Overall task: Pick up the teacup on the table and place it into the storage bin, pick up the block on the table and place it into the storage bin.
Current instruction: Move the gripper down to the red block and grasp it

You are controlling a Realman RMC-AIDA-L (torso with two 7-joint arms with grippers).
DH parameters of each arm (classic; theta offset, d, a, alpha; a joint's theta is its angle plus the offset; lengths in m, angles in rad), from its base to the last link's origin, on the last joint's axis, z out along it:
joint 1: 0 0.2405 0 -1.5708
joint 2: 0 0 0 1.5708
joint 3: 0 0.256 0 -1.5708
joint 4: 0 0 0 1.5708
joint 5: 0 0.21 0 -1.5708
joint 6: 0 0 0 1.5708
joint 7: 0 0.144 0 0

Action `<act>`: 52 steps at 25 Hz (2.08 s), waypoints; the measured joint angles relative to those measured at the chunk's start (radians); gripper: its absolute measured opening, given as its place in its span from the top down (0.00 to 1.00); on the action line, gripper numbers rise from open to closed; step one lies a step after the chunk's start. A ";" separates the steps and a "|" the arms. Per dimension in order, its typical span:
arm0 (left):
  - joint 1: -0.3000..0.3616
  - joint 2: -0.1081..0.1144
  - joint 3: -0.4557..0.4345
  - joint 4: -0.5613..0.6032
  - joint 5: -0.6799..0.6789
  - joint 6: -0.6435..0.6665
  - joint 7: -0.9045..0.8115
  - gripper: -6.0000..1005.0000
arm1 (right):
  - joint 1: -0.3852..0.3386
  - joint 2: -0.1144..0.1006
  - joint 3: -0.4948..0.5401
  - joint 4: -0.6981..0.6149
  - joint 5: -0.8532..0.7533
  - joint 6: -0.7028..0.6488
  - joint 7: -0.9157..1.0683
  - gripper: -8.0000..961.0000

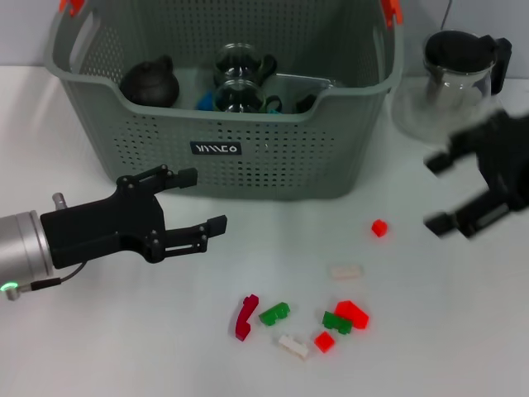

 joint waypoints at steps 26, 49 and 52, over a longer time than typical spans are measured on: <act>-0.014 0.000 -0.001 -0.001 0.001 -0.020 0.001 0.14 | 0.092 0.147 -0.249 0.473 -0.350 0.707 0.123 0.05; -0.025 0.000 -0.001 -0.001 0.002 -0.037 -0.007 0.14 | 0.101 0.141 -0.256 0.486 -0.352 0.742 0.118 0.10; -0.026 0.000 -0.001 -0.002 0.002 -0.045 -0.008 0.14 | 0.102 0.142 -0.257 0.503 -0.352 0.754 0.117 0.11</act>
